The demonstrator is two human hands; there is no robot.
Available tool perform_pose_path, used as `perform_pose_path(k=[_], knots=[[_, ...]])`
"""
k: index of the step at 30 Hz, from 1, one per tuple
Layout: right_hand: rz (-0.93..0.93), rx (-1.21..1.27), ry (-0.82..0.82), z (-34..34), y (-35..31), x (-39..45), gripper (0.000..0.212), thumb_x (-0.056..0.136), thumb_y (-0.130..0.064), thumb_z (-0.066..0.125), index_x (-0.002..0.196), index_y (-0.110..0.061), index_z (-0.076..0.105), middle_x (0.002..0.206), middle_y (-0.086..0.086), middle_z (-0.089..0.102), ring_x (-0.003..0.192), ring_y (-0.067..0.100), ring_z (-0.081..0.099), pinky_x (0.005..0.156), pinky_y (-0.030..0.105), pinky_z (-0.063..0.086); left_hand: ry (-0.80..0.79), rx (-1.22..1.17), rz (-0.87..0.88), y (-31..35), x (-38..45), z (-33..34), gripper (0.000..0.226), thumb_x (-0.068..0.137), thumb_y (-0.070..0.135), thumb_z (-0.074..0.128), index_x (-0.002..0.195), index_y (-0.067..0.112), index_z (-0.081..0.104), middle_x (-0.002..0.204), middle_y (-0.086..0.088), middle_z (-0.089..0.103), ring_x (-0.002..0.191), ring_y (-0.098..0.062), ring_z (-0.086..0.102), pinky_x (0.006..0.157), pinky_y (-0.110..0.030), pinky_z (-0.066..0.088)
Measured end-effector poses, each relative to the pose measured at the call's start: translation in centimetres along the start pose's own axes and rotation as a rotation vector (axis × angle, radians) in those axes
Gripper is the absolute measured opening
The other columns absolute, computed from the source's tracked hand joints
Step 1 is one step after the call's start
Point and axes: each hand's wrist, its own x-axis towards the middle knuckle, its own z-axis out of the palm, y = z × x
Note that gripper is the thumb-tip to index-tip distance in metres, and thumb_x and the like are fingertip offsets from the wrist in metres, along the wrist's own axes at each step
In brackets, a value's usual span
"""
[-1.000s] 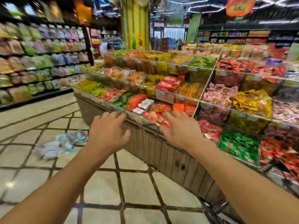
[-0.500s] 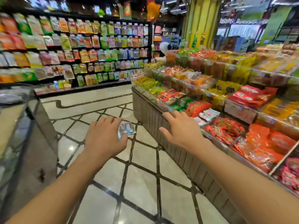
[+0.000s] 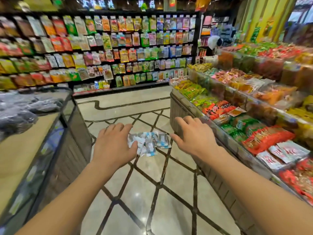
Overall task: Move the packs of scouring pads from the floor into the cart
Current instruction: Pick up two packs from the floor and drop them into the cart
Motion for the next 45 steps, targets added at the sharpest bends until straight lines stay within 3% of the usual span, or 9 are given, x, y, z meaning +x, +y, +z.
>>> perform_pose_path(k=[11, 19, 27, 32, 37, 41, 45], knots=[[-0.042, 0.063, 0.012, 9.0, -0.1, 19.2, 0.063, 0.098, -0.061, 0.048, 0.150, -0.026, 0.042, 0.134, 0.006, 0.059, 0.117, 0.033, 0.058, 0.086, 0.043, 0.051, -0.054, -0.009, -0.026, -5.7, 17.1, 10.0, 0.064, 0.080, 0.051, 0.047, 0.134, 0.019, 0.062, 0.119, -0.006, 0.068, 0.114, -0.033, 0.060, 0.095, -0.045, 0.043], [-0.041, 0.039, 0.001, 13.0, 0.2, 34.8, 0.064, 0.099, -0.060, 0.046, 0.152, -0.025, 0.039, 0.135, 0.005, 0.057, 0.119, 0.032, 0.056, 0.087, 0.042, 0.053, -0.068, -0.015, -0.030, -10.3, 32.1, 14.8, 0.069, 0.082, 0.053, 0.040, 0.141, 0.022, 0.056, 0.129, -0.002, 0.064, 0.123, -0.028, 0.055, 0.106, -0.043, 0.037], [-0.038, 0.062, -0.034, 19.0, 3.3, 46.3, 0.063, 0.098, -0.063, 0.045, 0.150, -0.028, 0.041, 0.136, 0.003, 0.058, 0.118, 0.029, 0.058, 0.087, 0.041, 0.052, -0.125, 0.045, -0.032, -11.2, 43.8, 20.5, 0.072, 0.084, 0.056, 0.033, 0.146, 0.024, 0.050, 0.136, -0.001, 0.059, 0.130, -0.026, 0.049, 0.107, -0.041, 0.034], [-0.062, 0.082, -0.043, 24.2, 6.0, 53.3, 0.062, 0.098, -0.062, 0.046, 0.147, -0.025, 0.045, 0.138, 0.005, 0.057, 0.120, 0.031, 0.057, 0.087, 0.043, 0.053, -0.151, 0.068, -0.042, -10.4, 50.9, 25.4, 0.061, 0.093, 0.054, 0.046, 0.146, 0.025, 0.047, 0.139, 0.001, 0.056, 0.133, -0.024, 0.046, 0.110, -0.041, 0.032], [-0.099, 0.122, -0.047, 28.2, 9.2, 60.3, 0.060, 0.096, -0.060, 0.052, 0.141, -0.020, 0.053, 0.132, 0.009, 0.062, 0.111, 0.033, 0.062, 0.081, 0.043, 0.053, -0.204, 0.052, -0.111, -9.3, 56.9, 29.1, 0.059, 0.085, 0.052, 0.048, 0.134, 0.021, 0.060, 0.126, -0.003, 0.065, 0.120, -0.029, 0.057, 0.101, -0.044, 0.041], [-0.115, 0.142, -0.080, 30.7, 11.0, 65.2, 0.059, 0.096, -0.058, 0.054, 0.142, -0.020, 0.052, 0.135, 0.011, 0.060, 0.116, 0.037, 0.060, 0.083, 0.047, 0.054, -0.203, 0.067, -0.137, -9.5, 61.0, 31.7, 0.056, 0.082, 0.049, 0.053, 0.127, 0.019, 0.063, 0.113, -0.004, 0.069, 0.109, -0.031, 0.062, 0.092, -0.044, 0.045], [-0.123, 0.147, -0.138, 33.3, 11.7, 68.9, 0.061, 0.098, -0.059, 0.048, 0.147, -0.022, 0.045, 0.140, 0.010, 0.056, 0.122, 0.037, 0.056, 0.089, 0.049, 0.053, -0.210, 0.065, -0.141, -9.8, 65.0, 34.0, 0.056, 0.082, 0.049, 0.053, 0.127, 0.018, 0.064, 0.113, -0.005, 0.069, 0.108, -0.031, 0.062, 0.092, -0.044, 0.045]])
